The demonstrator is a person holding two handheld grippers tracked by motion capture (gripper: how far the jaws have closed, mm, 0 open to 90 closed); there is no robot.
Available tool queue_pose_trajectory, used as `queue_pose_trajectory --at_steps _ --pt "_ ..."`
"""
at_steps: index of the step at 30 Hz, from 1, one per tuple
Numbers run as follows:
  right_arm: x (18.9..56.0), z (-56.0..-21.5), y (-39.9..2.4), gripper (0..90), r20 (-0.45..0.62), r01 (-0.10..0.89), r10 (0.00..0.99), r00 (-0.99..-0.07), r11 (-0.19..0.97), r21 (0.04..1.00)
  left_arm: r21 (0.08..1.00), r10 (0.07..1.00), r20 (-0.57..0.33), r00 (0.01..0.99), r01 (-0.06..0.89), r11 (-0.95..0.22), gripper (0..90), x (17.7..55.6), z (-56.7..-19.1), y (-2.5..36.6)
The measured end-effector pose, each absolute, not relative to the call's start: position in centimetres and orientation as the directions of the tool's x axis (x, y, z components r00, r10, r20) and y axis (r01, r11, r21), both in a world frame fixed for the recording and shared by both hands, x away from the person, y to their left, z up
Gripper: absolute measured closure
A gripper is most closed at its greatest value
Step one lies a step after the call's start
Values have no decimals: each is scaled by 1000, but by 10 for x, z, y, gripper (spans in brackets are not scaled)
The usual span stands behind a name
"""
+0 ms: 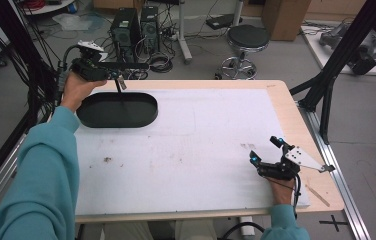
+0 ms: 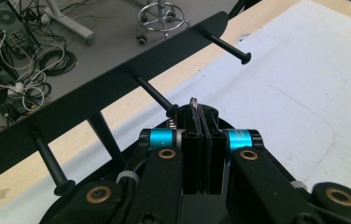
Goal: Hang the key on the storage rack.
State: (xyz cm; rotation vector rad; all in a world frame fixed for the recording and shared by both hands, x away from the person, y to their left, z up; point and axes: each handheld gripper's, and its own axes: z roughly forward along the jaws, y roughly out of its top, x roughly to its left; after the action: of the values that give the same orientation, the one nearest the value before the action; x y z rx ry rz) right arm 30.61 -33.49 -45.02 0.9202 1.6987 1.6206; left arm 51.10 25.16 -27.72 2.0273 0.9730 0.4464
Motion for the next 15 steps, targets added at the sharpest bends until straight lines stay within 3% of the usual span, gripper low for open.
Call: queue_pose_trajectory --at_steps 15 --pt "306 -450 -335 8 35 73 819 -573 9 997 794 794 -15 607 490 -360 882 512 -278 248"
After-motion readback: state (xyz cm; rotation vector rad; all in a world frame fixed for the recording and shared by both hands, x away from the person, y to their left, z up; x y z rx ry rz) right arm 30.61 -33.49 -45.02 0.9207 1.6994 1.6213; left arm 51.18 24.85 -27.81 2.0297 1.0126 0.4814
